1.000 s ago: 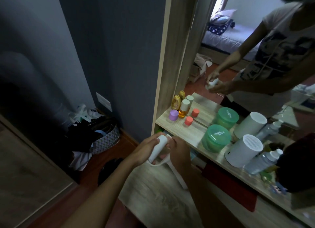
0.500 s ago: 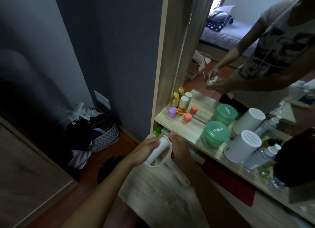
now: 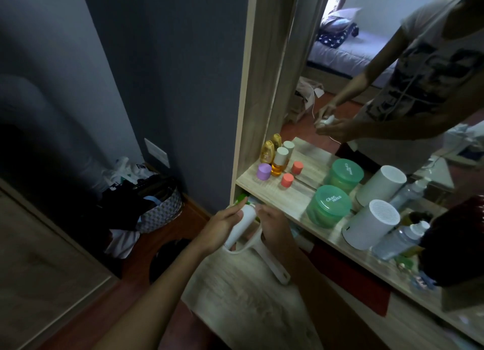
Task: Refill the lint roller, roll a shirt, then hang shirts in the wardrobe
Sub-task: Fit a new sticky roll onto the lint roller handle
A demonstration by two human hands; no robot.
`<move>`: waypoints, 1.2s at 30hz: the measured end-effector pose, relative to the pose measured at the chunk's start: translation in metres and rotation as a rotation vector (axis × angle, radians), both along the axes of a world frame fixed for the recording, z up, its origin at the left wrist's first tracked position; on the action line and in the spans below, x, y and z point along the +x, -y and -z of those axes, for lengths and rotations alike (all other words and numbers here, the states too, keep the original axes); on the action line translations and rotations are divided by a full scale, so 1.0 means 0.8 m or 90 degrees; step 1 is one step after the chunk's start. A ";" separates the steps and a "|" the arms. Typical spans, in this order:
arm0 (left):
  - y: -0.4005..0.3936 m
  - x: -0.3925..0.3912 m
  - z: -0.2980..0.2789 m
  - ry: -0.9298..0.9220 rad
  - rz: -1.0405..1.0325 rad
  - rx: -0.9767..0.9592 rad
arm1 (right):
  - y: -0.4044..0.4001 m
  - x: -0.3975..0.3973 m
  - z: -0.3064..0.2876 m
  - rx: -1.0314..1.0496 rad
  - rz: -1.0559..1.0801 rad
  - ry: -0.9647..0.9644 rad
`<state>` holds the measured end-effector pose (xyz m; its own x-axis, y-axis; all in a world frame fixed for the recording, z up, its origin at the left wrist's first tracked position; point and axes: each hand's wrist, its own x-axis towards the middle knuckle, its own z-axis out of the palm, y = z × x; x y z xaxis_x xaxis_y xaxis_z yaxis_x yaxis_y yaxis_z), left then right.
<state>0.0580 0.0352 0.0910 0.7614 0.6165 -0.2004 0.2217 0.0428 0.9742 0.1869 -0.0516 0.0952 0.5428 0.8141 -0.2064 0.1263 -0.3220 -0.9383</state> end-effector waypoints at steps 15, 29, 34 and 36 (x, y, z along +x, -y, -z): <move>0.005 -0.002 0.003 -0.019 0.008 0.107 | 0.002 0.002 -0.009 0.083 -0.028 0.085; -0.010 0.005 -0.006 0.027 -0.030 0.031 | -0.004 -0.011 -0.023 -0.004 -0.078 0.029; -0.036 -0.001 -0.005 0.050 -0.158 -0.107 | 0.008 -0.014 -0.015 -0.037 -0.213 0.016; -0.043 -0.011 0.000 0.047 -0.171 -0.150 | 0.014 -0.008 -0.007 -0.046 -0.242 0.054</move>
<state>0.0495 0.0699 0.0909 0.5965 0.7399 -0.3111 0.1017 0.3148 0.9437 0.1803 -0.0632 0.1011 0.2228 0.9455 -0.2374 0.3254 -0.3017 -0.8961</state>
